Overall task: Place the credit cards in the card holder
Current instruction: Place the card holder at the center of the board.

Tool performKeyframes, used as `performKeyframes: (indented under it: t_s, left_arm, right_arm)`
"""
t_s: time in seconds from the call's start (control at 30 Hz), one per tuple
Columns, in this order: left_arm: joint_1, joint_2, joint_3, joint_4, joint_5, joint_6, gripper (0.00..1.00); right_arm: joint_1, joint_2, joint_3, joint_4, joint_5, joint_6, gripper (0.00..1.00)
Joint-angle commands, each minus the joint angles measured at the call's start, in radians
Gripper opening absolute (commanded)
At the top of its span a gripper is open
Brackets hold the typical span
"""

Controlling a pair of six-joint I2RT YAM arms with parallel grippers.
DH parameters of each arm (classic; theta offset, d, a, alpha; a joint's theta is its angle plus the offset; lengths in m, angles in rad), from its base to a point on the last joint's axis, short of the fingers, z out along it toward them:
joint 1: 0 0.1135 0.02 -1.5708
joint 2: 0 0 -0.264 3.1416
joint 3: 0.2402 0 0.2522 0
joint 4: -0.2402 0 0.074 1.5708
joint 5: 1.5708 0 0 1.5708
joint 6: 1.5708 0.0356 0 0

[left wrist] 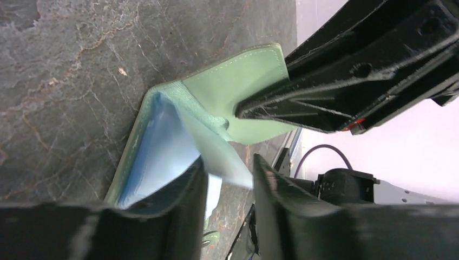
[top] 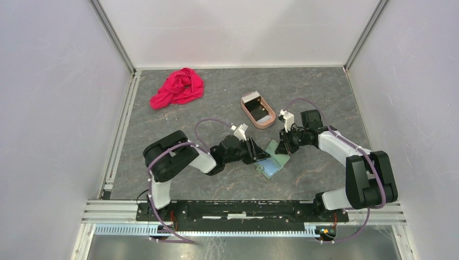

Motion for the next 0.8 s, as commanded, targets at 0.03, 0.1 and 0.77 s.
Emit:
performKeyframes:
  t_s: [0.03, 0.1, 0.77]
  left_arm:
    - [-0.007, 0.056, 0.073, 0.038, 0.011, -0.041, 0.35]
    - [-0.007, 0.076, 0.100, 0.043, 0.017, -0.044, 0.34]
    - [-0.007, 0.159, 0.183, 0.053, -0.024, -0.094, 0.39]
  right_arm:
    - [-0.011, 0.016, 0.024, -0.023, -0.010, -0.034, 0.25]
    - [-0.019, 0.020, 0.026, -0.025, -0.012, -0.043, 0.30]
    - [-0.093, -0.041, 0.108, -0.061, 0.036, -0.209, 0.60]
